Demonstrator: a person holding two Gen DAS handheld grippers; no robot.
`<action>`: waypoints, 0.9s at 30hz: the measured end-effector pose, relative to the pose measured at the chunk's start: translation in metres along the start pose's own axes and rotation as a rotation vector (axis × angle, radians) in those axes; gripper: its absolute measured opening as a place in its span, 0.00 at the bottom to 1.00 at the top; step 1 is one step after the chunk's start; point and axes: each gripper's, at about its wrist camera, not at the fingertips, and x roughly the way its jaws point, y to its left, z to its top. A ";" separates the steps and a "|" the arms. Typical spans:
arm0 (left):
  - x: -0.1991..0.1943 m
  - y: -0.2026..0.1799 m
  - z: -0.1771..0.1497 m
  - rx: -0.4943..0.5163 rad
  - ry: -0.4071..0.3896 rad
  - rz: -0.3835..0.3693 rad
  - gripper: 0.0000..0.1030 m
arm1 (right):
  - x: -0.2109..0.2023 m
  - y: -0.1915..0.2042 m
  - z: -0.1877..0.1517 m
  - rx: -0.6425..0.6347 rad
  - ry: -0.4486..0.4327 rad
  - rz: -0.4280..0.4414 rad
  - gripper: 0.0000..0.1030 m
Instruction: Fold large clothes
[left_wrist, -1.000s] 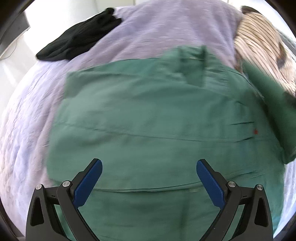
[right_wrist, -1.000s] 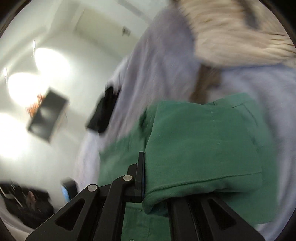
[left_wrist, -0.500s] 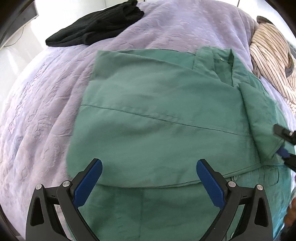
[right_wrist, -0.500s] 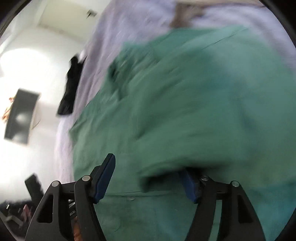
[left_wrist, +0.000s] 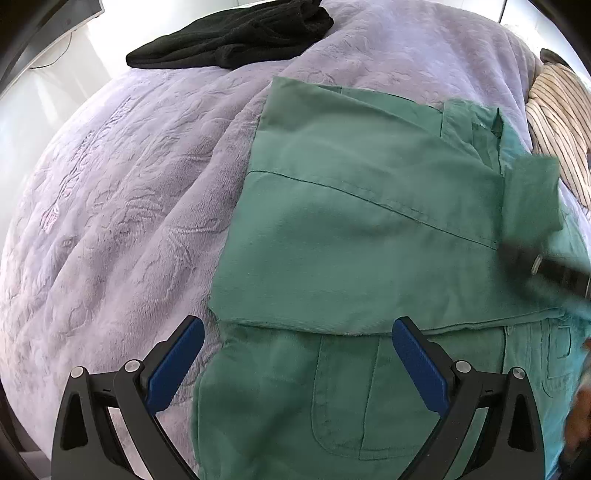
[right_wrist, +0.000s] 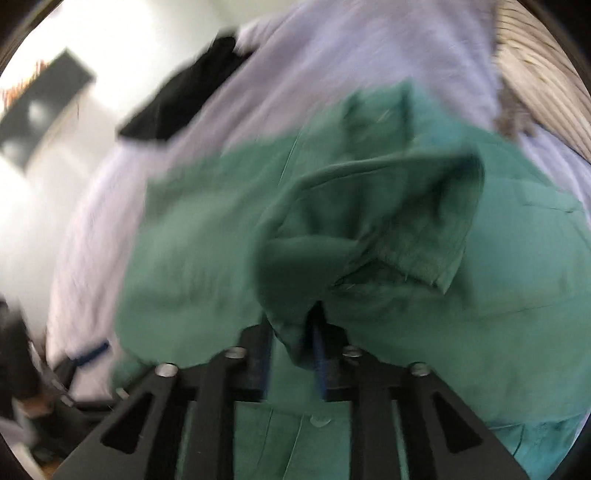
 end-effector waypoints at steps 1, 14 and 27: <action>-0.001 -0.002 0.001 0.003 -0.005 -0.005 0.99 | 0.004 0.002 -0.005 0.002 0.029 0.025 0.41; 0.016 -0.086 0.033 0.122 -0.013 -0.152 0.99 | -0.079 -0.173 -0.104 0.507 -0.038 0.108 0.56; 0.036 -0.128 0.031 0.220 -0.009 -0.073 0.99 | -0.123 -0.297 -0.149 0.952 -0.317 0.134 0.04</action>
